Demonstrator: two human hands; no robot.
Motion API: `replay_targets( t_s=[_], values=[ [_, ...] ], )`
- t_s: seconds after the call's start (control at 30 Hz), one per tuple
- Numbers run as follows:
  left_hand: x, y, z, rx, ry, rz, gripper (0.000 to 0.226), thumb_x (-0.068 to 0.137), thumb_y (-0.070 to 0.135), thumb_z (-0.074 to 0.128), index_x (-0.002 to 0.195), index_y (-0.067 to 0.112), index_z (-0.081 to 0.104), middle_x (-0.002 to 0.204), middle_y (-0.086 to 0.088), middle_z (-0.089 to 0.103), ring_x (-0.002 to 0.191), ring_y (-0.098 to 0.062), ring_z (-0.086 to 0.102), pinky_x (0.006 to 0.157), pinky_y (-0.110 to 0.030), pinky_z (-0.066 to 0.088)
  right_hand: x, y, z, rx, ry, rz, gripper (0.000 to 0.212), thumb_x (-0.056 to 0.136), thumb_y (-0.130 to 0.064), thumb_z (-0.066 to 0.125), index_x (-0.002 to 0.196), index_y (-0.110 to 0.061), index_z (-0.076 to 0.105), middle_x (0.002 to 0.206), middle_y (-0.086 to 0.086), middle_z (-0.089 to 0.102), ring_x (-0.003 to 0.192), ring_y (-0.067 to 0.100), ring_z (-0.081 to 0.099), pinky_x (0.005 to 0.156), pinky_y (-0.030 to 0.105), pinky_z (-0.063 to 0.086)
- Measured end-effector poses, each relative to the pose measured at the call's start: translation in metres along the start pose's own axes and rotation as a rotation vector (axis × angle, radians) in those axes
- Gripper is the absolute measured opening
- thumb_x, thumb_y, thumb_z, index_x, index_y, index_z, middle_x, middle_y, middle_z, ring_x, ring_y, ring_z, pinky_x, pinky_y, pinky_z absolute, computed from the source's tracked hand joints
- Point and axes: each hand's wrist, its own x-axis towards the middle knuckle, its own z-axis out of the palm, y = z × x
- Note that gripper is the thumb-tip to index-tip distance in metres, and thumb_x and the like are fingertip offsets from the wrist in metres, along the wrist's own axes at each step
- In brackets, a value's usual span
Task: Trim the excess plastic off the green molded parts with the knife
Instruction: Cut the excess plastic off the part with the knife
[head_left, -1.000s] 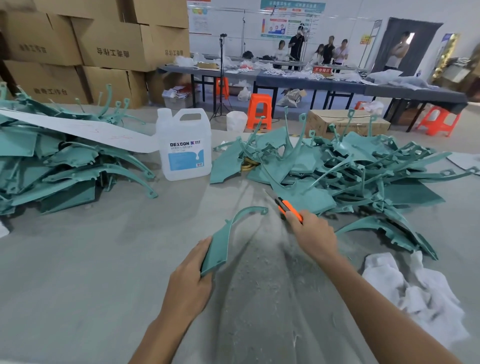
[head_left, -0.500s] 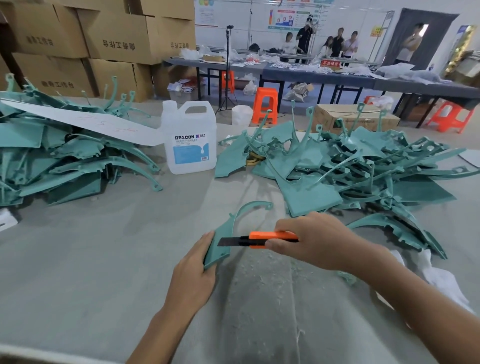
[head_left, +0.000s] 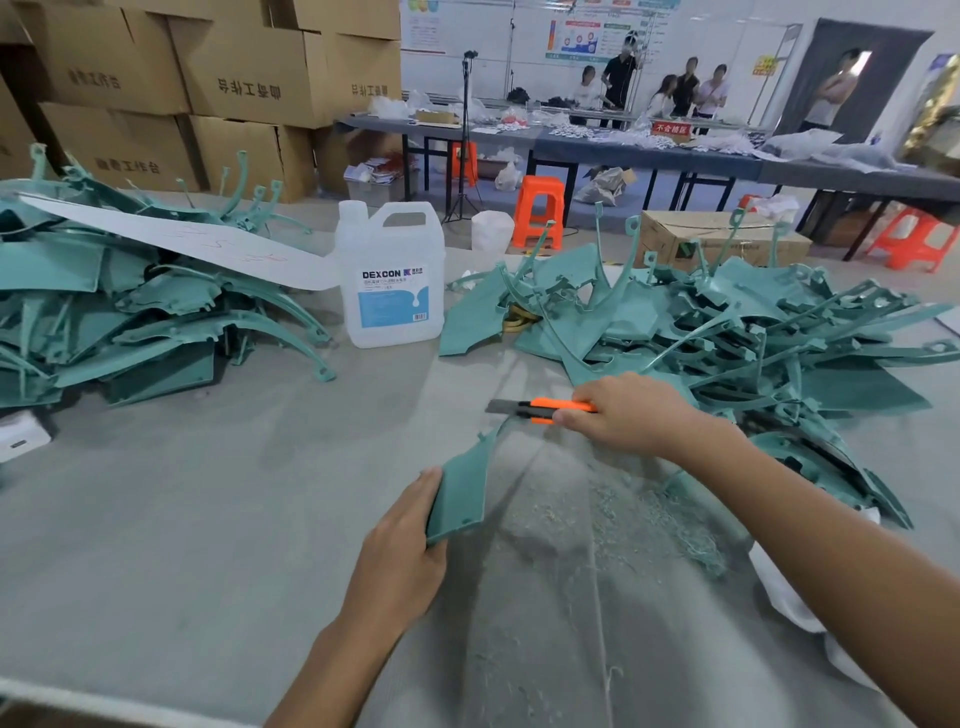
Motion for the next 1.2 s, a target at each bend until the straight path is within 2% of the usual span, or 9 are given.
replay_targets(
  t_s=[0.17,0.27,0.43,0.6,0.73,0.83,1.0,1.1,1.2],
  values=[
    [0.001,0.0,-0.001,-0.003,-0.02,-0.001,0.063,0.096,0.011,0.059,0.154,0.024,0.039,0.157,0.01,0.041,0.143,-0.011,0.04,0.116,-0.027,0.033,0.012,0.045,0.022,-0.089,-0.138,0.317,0.052,0.099,-0.06,0.043,0.09,-0.014,0.065,0.08,0.003,0.062,0.076,0.021,0.062,0.064,0.03,0.047],
    [0.001,0.0,-0.001,-0.021,-0.011,-0.003,0.064,0.095,0.01,0.06,0.154,0.024,0.039,0.156,0.011,0.042,0.142,-0.012,0.042,0.116,-0.028,0.035,0.013,0.051,0.043,-0.056,-0.131,0.406,0.05,0.099,-0.061,0.042,0.089,-0.016,0.064,0.083,0.004,0.063,0.081,0.026,0.064,0.072,0.034,0.052],
    [0.002,0.0,-0.003,-0.052,0.005,-0.014,0.063,0.095,0.008,0.06,0.153,0.024,0.041,0.154,0.011,0.044,0.14,-0.012,0.044,0.114,-0.025,0.035,-0.004,0.045,0.064,0.031,-0.03,0.482,0.05,0.1,-0.061,0.039,0.082,-0.019,0.059,0.079,0.004,0.062,0.072,0.024,0.06,0.062,0.033,0.045],
    [0.002,0.001,-0.003,-0.08,0.023,-0.037,0.061,0.094,0.009,0.06,0.151,0.025,0.045,0.152,0.011,0.047,0.138,-0.014,0.047,0.111,-0.027,0.038,-0.043,0.013,0.075,0.483,0.16,0.524,0.05,0.101,-0.06,0.036,0.081,-0.019,0.058,0.079,0.006,0.065,0.07,0.027,0.059,0.062,0.037,0.045],
    [0.004,-0.002,0.0,-0.083,0.036,-0.053,0.06,0.095,0.011,0.06,0.15,0.028,0.046,0.15,0.012,0.05,0.135,-0.014,0.049,0.109,-0.026,0.039,-0.091,-0.052,0.079,0.982,0.265,0.336,0.045,0.086,-0.074,0.041,0.084,-0.034,0.06,0.061,-0.006,0.063,0.046,0.011,0.057,0.043,0.031,0.046],
    [0.007,-0.006,0.001,-0.115,0.062,-0.093,0.055,0.095,0.016,0.061,0.147,0.031,0.05,0.146,0.012,0.054,0.131,-0.014,0.052,0.105,-0.024,0.041,-0.121,-0.097,0.094,1.148,0.219,0.244,0.042,0.082,-0.076,0.045,0.088,-0.038,0.062,0.061,-0.005,0.063,0.046,0.009,0.055,0.044,0.028,0.043],
    [0.01,-0.01,0.002,-0.196,0.064,-0.119,0.05,0.093,0.033,0.058,0.143,0.037,0.053,0.136,0.015,0.062,0.123,-0.01,0.059,0.098,-0.026,0.047,-0.129,-0.119,0.097,0.909,0.211,0.144,0.048,0.092,-0.074,0.032,0.091,-0.033,0.056,0.069,-0.005,0.063,0.06,0.009,0.058,0.061,0.034,0.046],
    [0.01,-0.01,0.002,-0.252,0.104,-0.15,0.056,0.085,0.052,0.051,0.14,0.039,0.056,0.131,0.016,0.065,0.119,-0.009,0.061,0.093,-0.023,0.045,-0.111,-0.113,0.087,0.724,0.234,0.134,0.037,0.095,-0.07,0.029,0.083,-0.039,0.045,0.061,-0.009,0.054,0.059,0.01,0.051,0.057,0.032,0.037],
    [0.01,-0.009,0.001,-0.259,0.12,-0.149,0.06,0.083,0.059,0.049,0.139,0.038,0.057,0.134,0.015,0.063,0.123,-0.01,0.058,0.098,-0.022,0.043,-0.081,-0.098,0.086,0.679,0.234,0.199,0.029,0.101,-0.06,0.037,0.083,-0.038,0.043,0.064,-0.007,0.055,0.06,0.014,0.054,0.054,0.035,0.039]
  ],
)
